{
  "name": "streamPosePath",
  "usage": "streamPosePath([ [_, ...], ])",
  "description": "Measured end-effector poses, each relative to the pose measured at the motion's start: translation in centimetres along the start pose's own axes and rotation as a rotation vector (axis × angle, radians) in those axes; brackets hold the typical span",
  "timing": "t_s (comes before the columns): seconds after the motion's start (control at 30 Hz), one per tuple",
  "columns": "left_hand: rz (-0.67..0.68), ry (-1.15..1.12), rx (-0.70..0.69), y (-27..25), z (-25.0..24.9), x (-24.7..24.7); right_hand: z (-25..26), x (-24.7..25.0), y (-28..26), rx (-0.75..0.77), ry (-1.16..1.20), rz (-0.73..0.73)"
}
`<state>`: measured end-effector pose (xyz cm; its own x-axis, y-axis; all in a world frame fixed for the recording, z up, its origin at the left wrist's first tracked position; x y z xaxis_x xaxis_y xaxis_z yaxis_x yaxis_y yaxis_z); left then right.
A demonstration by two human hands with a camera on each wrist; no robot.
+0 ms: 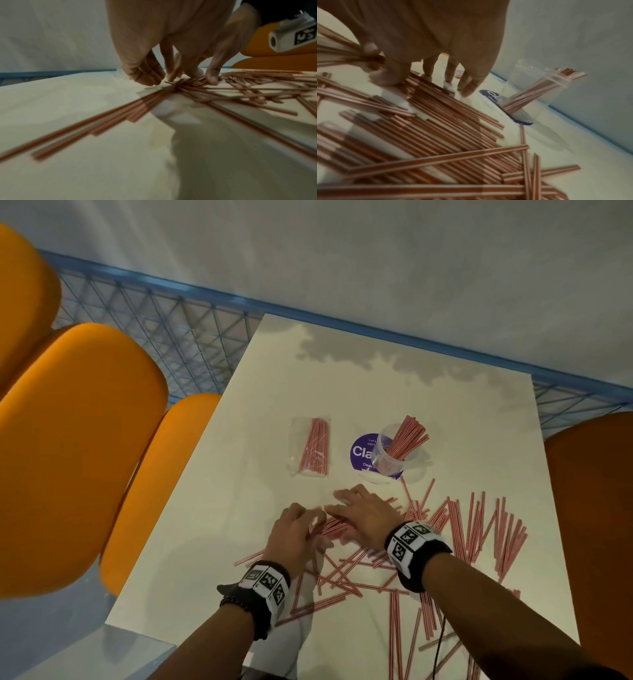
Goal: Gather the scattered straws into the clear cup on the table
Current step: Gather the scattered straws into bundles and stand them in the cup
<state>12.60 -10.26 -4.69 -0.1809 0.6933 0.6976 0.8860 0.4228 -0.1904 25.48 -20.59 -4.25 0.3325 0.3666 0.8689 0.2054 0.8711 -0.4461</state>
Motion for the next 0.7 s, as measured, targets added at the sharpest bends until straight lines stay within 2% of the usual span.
streamPosePath([
  [0.07,-0.016,0.113,0.101,-1.3,0.6,1.7,0.1,0.0,-0.1,0.026,0.005,-0.041],
  [0.13,0.039,0.327,0.219,-3.2,1.2,2.6,0.1,0.0,-0.2,0.034,0.016,-0.052],
  [0.2,0.082,0.459,0.275,-4.7,1.4,2.1,-0.1,-0.2,-0.4,0.028,0.016,-0.024],
  [0.27,0.092,0.497,0.296,-5.1,1.2,0.6,-0.3,-0.4,-0.5,0.032,-0.010,-0.004],
  [0.4,0.055,0.513,0.261,-3.8,-0.4,-1.4,-0.1,0.1,-0.2,0.051,0.077,-0.074],
  [0.5,0.049,0.404,0.181,-2.2,-1.2,-1.6,0.3,0.7,0.2,0.046,0.087,-0.083],
  [0.6,0.045,0.290,0.144,-1.2,-1.2,-0.6,-0.2,0.9,0.0,0.019,0.055,-0.039],
  [0.7,0.021,0.258,0.178,-2.1,0.7,1.3,-1.3,1.1,-0.9,-0.023,0.023,-0.041],
])
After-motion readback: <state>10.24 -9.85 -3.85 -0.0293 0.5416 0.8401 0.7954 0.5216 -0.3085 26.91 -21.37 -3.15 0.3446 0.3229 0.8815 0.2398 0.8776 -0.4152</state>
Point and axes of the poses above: each hand's wrist, its own y-axis towards the middle knuckle, its own x-axis out of the back of the hand, z = x × y, the point moved 5 cm from there along y, towards the middle knuckle, and after that the axes turned 2 degrees about -y, right-handed, at the moved point
